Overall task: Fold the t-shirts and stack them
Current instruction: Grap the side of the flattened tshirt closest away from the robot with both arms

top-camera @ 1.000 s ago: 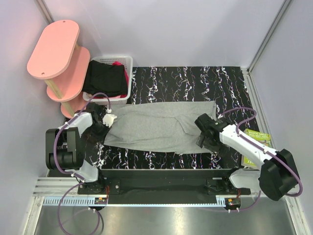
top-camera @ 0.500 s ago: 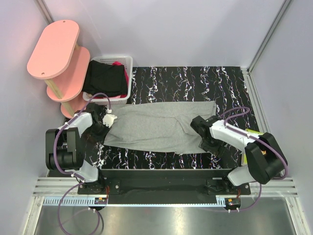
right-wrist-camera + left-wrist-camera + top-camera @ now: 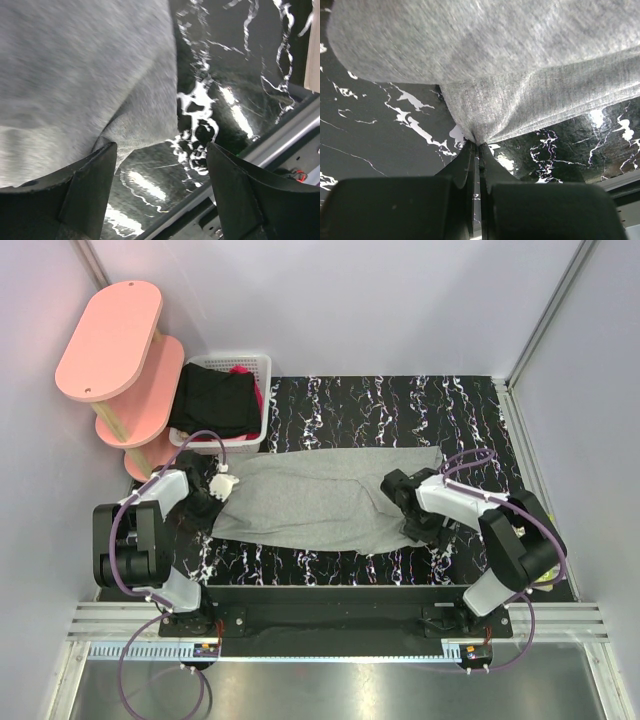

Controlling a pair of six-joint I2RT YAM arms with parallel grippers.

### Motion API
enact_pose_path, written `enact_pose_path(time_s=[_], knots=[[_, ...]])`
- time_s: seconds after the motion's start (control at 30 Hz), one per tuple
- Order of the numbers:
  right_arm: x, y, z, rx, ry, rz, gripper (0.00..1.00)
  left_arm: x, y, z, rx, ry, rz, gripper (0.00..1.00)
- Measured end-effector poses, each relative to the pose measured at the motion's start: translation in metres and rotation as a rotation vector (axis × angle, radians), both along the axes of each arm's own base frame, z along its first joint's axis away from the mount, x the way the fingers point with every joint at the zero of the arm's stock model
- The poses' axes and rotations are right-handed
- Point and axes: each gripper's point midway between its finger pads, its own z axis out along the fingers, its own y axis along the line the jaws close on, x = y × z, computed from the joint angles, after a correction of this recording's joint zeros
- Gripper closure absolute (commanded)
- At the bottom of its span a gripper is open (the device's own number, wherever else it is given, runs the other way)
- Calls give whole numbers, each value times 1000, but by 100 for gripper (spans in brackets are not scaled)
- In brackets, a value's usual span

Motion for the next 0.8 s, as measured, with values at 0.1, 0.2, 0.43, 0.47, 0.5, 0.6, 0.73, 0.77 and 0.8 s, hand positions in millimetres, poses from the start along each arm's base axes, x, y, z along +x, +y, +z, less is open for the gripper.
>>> enact_pose_path(time_s=[0.1,0.2,0.43,0.47,0.5,0.6,0.73,0.77,0.8], knots=[[7,4,0,8,-4,15,21,-3,0,1,1,9,2,100],[9,6,-2,12,-2,29,24,-5,0,0,0,16,2,100],[17,14,-7,32,0,46,70,-6,0,1,0,21,2,100],[19,15,-8,36,-2,48,75,-6,0,1,0,21,2,100],[21,17,-9,41,-7,50,80,-6,0,1,0,21,1,100],[26,20,-12,49,-13,55,96,-7,0,1,-1,22,1,100],[27,20,-12,48,-11,67,100,-9,0,0,-1,27,1,100],[27,20,-12,49,-11,71,100,-10,0,0,-1,28,1,100],[26,20,-12,51,-12,74,100,-11,0,0,-1,30,1,100]])
